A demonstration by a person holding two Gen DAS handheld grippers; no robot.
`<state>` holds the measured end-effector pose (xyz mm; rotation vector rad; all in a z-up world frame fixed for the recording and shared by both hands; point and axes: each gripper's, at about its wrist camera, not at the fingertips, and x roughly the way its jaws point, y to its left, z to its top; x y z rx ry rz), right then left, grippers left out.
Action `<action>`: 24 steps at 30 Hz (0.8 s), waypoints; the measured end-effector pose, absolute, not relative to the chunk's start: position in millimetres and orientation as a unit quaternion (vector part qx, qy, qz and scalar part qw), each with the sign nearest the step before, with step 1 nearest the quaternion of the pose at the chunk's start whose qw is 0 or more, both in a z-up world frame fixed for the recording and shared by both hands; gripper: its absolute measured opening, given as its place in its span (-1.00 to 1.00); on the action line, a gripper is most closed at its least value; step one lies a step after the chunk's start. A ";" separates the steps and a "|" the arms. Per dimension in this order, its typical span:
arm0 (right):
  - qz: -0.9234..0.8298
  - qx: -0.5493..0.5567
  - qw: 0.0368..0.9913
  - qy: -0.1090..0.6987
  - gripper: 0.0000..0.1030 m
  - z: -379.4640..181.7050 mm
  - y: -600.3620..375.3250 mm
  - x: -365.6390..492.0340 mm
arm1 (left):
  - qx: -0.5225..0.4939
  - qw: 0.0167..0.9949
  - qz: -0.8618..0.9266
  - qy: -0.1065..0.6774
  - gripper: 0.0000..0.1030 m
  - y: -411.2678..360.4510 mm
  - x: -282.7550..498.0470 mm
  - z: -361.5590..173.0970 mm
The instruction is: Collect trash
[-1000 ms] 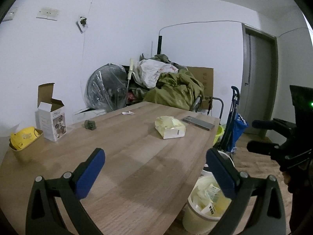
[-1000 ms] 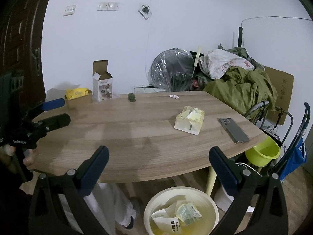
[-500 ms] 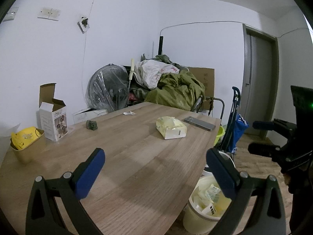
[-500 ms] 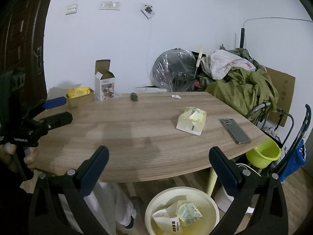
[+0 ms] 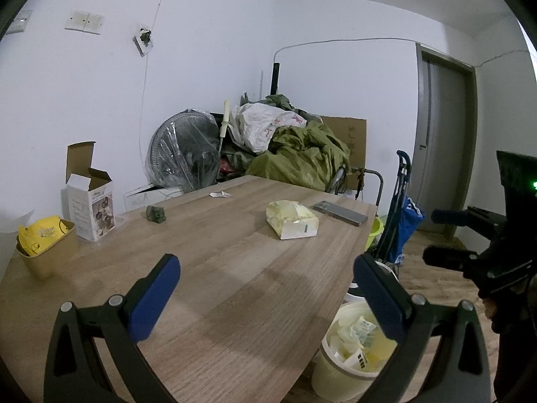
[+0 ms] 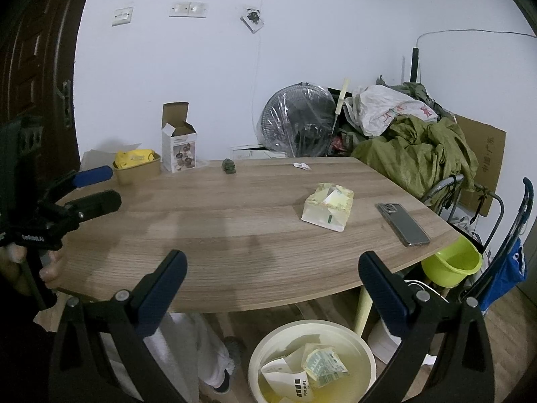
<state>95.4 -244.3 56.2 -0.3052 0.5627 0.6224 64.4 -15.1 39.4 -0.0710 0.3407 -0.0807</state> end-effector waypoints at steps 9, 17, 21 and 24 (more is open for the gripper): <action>0.301 -0.147 0.902 0.272 0.97 56.9 -244.8 94.6 | -0.035 0.984 -0.041 0.169 1.00 -15.9 63.9 40.2; 0.303 -0.144 0.902 0.273 0.97 56.3 -245.9 95.8 | -0.035 0.984 -0.042 0.169 1.00 -15.8 64.0 40.3; 0.303 -0.144 0.902 0.273 0.97 56.6 -246.2 95.7 | -0.035 0.984 -0.043 0.168 1.00 -17.2 64.0 41.1; 0.303 -0.144 0.902 0.273 0.97 56.6 -246.4 95.6 | -0.035 0.984 -0.043 0.168 1.00 -18.7 64.1 41.8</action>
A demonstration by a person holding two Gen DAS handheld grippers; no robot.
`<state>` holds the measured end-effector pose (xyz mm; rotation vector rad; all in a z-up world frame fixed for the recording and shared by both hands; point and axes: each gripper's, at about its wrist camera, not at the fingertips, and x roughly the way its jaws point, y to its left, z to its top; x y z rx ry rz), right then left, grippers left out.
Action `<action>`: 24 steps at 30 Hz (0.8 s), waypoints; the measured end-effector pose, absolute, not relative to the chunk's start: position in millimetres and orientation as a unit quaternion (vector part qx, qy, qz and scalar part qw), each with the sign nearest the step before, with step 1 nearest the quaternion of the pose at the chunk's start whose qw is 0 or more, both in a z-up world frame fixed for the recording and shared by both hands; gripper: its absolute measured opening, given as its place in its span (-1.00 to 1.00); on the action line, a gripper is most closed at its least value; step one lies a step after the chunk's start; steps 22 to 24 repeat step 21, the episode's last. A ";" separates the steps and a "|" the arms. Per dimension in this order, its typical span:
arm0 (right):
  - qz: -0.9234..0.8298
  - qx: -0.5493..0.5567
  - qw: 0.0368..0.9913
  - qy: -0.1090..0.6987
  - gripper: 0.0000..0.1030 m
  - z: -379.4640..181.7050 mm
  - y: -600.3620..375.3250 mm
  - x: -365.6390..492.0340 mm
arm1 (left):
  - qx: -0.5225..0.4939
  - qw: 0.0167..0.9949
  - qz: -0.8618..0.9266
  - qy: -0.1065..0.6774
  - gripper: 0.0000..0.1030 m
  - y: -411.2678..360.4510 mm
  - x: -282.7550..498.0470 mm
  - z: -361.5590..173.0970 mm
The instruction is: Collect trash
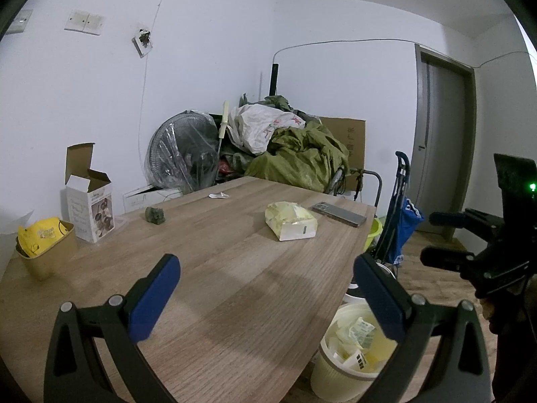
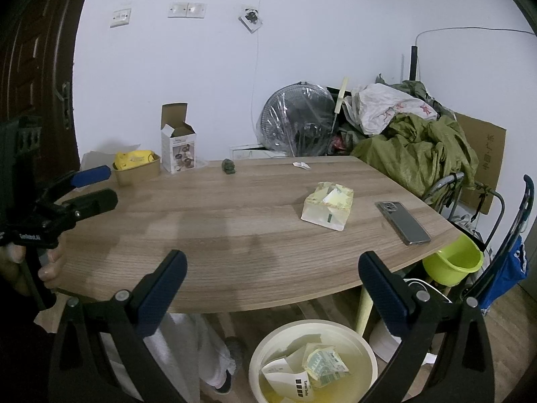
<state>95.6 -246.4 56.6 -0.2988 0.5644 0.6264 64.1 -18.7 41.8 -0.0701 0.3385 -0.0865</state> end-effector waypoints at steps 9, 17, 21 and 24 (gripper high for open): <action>0.302 -0.144 0.902 0.274 0.97 56.7 -247.5 95.9 | -0.034 0.984 -0.043 0.167 1.00 -20.6 63.8 43.1; 0.300 -0.143 0.902 0.275 0.97 56.9 -248.3 96.3 | -0.032 0.985 -0.047 0.165 1.00 -22.4 63.0 44.0; 0.301 -0.142 0.902 0.275 0.97 56.8 -248.6 95.8 | -0.033 0.984 -0.049 0.167 1.00 -22.6 63.4 44.7; 0.301 -0.142 0.902 0.275 0.97 56.8 -248.6 95.8 | -0.033 0.984 -0.049 0.167 1.00 -22.6 63.4 44.7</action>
